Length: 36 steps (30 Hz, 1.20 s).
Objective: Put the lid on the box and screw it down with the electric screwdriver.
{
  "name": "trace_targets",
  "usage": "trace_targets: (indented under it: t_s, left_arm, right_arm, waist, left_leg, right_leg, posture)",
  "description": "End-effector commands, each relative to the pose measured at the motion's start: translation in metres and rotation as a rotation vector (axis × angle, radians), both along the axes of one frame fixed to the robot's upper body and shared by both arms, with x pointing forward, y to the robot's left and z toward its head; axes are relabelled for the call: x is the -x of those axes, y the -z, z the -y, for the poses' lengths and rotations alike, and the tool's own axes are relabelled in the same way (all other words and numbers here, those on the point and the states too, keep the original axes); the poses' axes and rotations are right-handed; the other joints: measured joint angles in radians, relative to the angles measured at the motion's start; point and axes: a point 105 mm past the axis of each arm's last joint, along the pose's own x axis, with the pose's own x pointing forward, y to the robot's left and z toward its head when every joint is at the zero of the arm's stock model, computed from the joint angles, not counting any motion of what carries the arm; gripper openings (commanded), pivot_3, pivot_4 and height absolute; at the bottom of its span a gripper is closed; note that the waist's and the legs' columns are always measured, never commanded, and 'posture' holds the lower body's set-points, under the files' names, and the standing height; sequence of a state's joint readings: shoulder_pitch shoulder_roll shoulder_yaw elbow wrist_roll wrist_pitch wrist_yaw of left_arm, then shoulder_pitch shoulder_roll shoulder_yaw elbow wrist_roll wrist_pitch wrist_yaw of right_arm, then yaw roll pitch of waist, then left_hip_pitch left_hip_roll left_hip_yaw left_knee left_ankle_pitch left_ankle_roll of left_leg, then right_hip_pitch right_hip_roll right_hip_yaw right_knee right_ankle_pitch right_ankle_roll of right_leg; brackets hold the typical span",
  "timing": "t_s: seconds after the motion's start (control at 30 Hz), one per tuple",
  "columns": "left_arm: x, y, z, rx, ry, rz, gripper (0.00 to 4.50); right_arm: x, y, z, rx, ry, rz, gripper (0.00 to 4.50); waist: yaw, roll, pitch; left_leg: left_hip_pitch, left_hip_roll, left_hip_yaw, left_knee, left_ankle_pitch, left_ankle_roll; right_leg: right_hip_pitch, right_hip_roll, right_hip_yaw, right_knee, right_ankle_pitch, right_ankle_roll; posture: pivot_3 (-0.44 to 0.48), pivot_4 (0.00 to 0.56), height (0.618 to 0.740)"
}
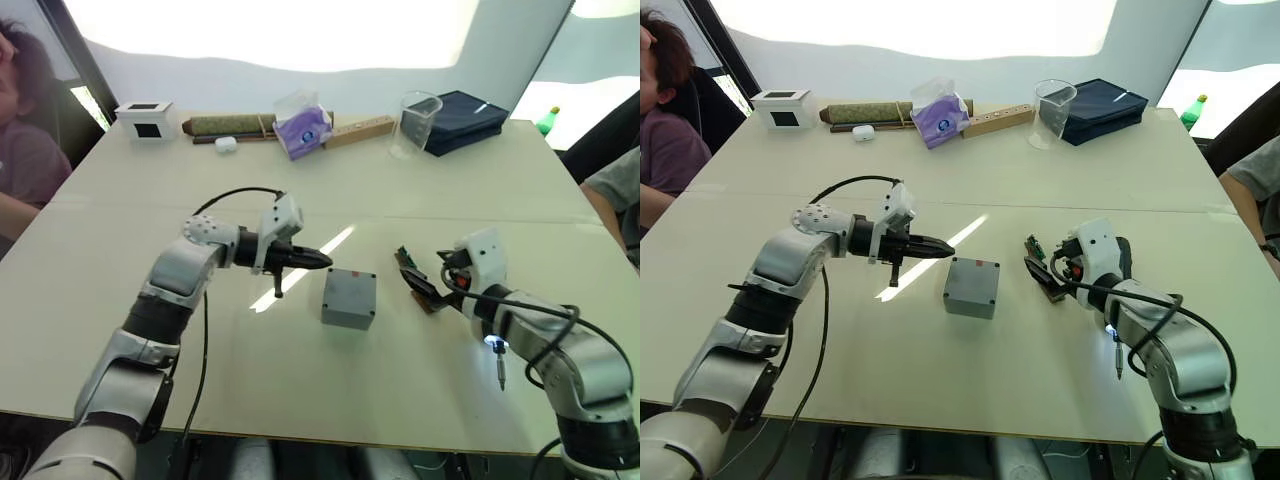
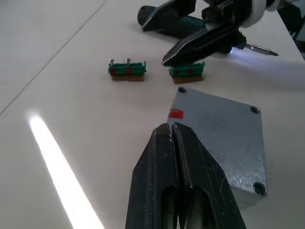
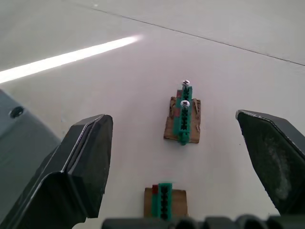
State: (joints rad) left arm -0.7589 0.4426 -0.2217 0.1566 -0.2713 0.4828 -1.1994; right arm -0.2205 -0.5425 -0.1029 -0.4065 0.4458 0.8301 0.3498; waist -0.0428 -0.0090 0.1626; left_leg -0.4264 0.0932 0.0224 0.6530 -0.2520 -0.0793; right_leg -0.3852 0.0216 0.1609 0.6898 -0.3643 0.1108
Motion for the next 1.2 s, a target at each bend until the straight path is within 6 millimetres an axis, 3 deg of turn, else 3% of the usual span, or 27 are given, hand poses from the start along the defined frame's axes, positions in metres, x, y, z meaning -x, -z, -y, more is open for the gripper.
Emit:
trace_targets:
  t_s: [0.03, 0.3, 0.53, 0.63, 0.73, 1.13, 1.2]
  left_arm:
    - [-0.009, -0.014, -0.007, 0.018, -0.048, 0.074, 0.0]
    - [-0.003, -0.017, -0.013, 0.017, -0.026, 0.055, 0.0]
    - [0.0, -0.012, -0.01, 0.012, -0.013, 0.04, 0.0]
    - [0.001, -0.012, -0.008, 0.016, -0.011, 0.039, 0.0]
    - [0.002, -0.012, -0.007, 0.02, -0.006, 0.039, 0.0]
    - [0.0, -0.008, -0.008, 0.006, -0.026, 0.054, 0.0]
    - [0.0, -0.007, -0.008, 0.005, -0.027, 0.055, 0.0]
  right_arm:
    - [0.0, -0.012, -0.006, 0.035, -0.036, 0.065, 4.47]
    - [-0.003, -0.004, 0.002, 0.064, -0.019, 0.039, 4.47]
    - [-0.016, 0.003, 0.001, 0.037, -0.001, 0.038, 4.47]
    - [-0.023, 0.002, 0.001, 0.043, 0.002, 0.052, 3.7]
    - [-0.03, 0.0, 0.0, 0.059, 0.001, 0.06, 2.67]
    - [-0.036, 0.004, -0.003, 0.07, -0.012, 0.056, 2.67]
    - [-0.035, 0.005, -0.002, 0.073, -0.008, 0.05, 2.16]
  waist:
    - [-0.001, 0.0, 0.0]
    - [0.0, 0.0, 0.0]
    - [-0.002, 0.0, 0.0]
    - [-0.001, 0.0, 0.0]
    - [-0.001, 0.0, 0.0]
    - [-0.002, 0.0, 0.0]
    - [-0.001, 0.0, 0.0]
  left_leg:
    - [0.0, 0.0, 0.0, 0.0, 0.0, 0.0]
    - [0.0, 0.0, 0.0, 0.0, 0.0, 0.0]
    - [0.0, 0.0, 0.0, 0.0, 0.0, -0.001]
    - [0.0, 0.0, 0.0, 0.0, 0.0, -0.001]
    - [0.0, 0.0, 0.0, 0.0, 0.0, -0.001]
    - [0.0, 0.0, 0.0, 0.0, 0.001, -0.002]
    - [0.0, 0.0, 0.0, 0.0, 0.001, -0.002]
  right_leg:
    - [0.0, 0.0, 0.0, 0.0, 0.0, 0.0]
    - [0.0, 0.0, 0.0, 0.0, 0.0, 0.0]
    - [0.0, 0.0, 0.0, 0.0, 0.0, 0.0]
    - [0.0, 0.0, 0.0, 0.0, 0.0, 0.0]
    - [0.0, 0.0, 0.0, 0.001, 0.0, 0.0]
    - [-0.001, 0.0, 0.0, 0.001, 0.0, 0.0]
    - [-0.001, 0.0, 0.0, 0.001, 0.0, 0.0]
  posture:
    - [0.0, 0.15, 0.739]
    - [0.0, 0.15, 0.739]
    - [0.0, 0.15, 0.739]
    - [0.0, 0.15, 0.739]
    - [0.0, 0.15, 0.739]
    - [0.0, 0.15, 0.739]
    - [0.0, 0.15, 0.739]
